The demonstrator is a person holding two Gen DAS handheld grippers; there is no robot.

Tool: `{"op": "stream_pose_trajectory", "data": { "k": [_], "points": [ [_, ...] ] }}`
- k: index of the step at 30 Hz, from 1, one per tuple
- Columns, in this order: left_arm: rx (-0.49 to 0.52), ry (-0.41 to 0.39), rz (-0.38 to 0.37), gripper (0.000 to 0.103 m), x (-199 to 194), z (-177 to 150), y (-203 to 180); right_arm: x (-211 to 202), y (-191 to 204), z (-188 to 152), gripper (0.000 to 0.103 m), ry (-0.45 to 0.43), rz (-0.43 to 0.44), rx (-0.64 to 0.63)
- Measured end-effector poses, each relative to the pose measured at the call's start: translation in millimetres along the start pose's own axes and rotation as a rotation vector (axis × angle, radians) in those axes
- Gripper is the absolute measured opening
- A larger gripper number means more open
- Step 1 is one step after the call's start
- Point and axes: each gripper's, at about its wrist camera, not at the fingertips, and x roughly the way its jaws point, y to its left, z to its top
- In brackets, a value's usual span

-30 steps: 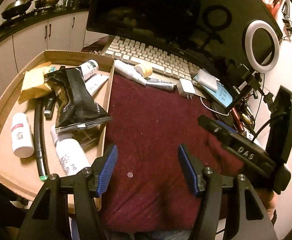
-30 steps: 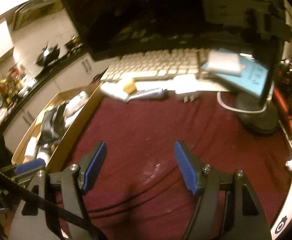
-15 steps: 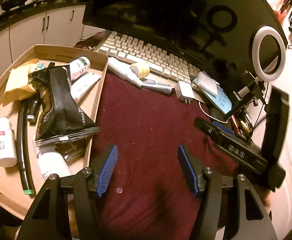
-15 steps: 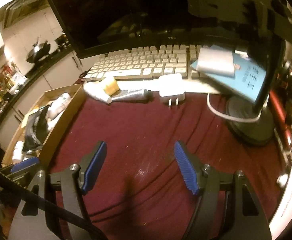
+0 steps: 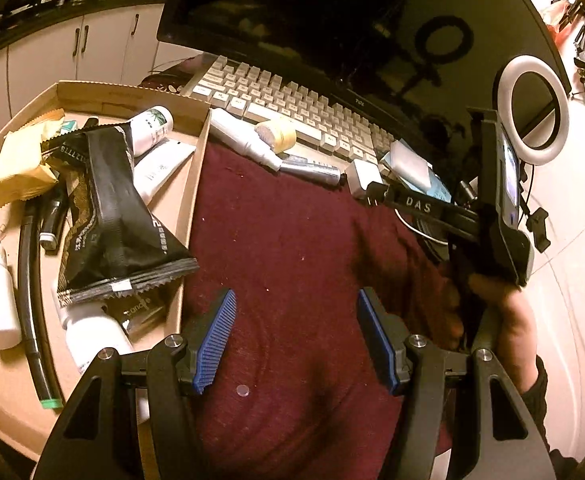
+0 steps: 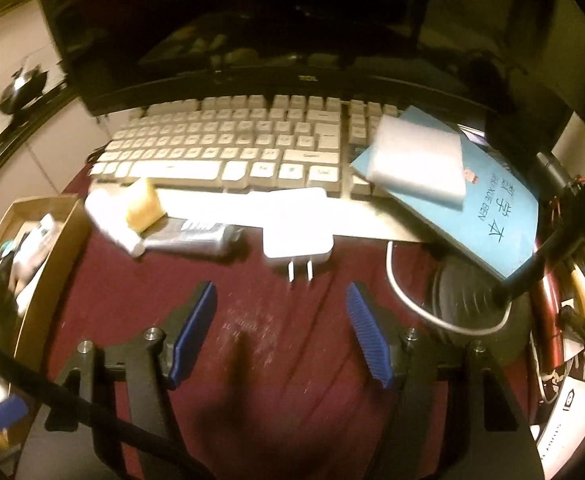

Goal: Organize objects
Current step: 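Move the right gripper toward the white power adapter on the desk, then close the right gripper on the white power adapter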

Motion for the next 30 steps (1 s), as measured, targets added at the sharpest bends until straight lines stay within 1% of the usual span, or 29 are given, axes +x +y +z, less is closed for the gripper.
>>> {"op": "stream_pose_trajectory", "data": {
  "k": [4, 6, 8, 10, 12, 14, 16, 17, 18, 19, 22, 27, 30],
  "points": [
    [-0.011, -0.004, -0.005, 0.057, 1, 4, 5, 3, 0, 13, 0.067, -0.023, -0.053, -0.001],
    [-0.019, -0.001, -0.007, 0.057, 2, 5, 8, 9, 1, 19, 0.067, -0.020, -0.066, -0.008],
    [-0.022, -0.004, -0.007, 0.057, 3, 7, 9, 17, 2, 22, 0.067, -0.017, -0.103, -0.022],
    [-0.023, -0.006, -0.008, 0.057, 3, 8, 9, 25, 3, 25, 0.067, -0.016, -0.099, -0.030],
    [-0.021, -0.007, -0.006, 0.057, 3, 9, 8, 35, 4, 26, 0.067, 0.008, -0.104, -0.028],
    [-0.022, -0.006, -0.006, 0.057, 3, 8, 7, 43, 3, 27, 0.067, 0.029, -0.088, -0.025],
    [-0.017, -0.002, -0.004, 0.057, 4, 8, 6, 49, 3, 26, 0.067, 0.043, -0.101, -0.029],
    [-0.014, 0.000, -0.001, 0.057, 4, 7, 5, 50, 2, 25, 0.065, 0.045, -0.107, -0.034],
    [-0.012, 0.001, 0.001, 0.057, 4, 7, 4, 50, 2, 23, 0.052, 0.048, -0.103, -0.036],
    [-0.011, 0.002, 0.001, 0.057, 3, 6, 3, 50, 1, 22, 0.044, 0.060, -0.084, -0.029],
    [-0.008, -0.002, 0.004, 0.057, -1, 5, -1, 42, 2, 12, 0.044, 0.073, -0.057, -0.015],
    [-0.005, -0.010, 0.002, 0.057, -7, 3, -8, 20, 9, -14, 0.044, 0.094, 0.031, 0.042],
    [-0.011, -0.007, 0.000, 0.057, -9, 3, -10, 3, 20, -32, 0.044, 0.100, 0.081, 0.045]
  ]
}}
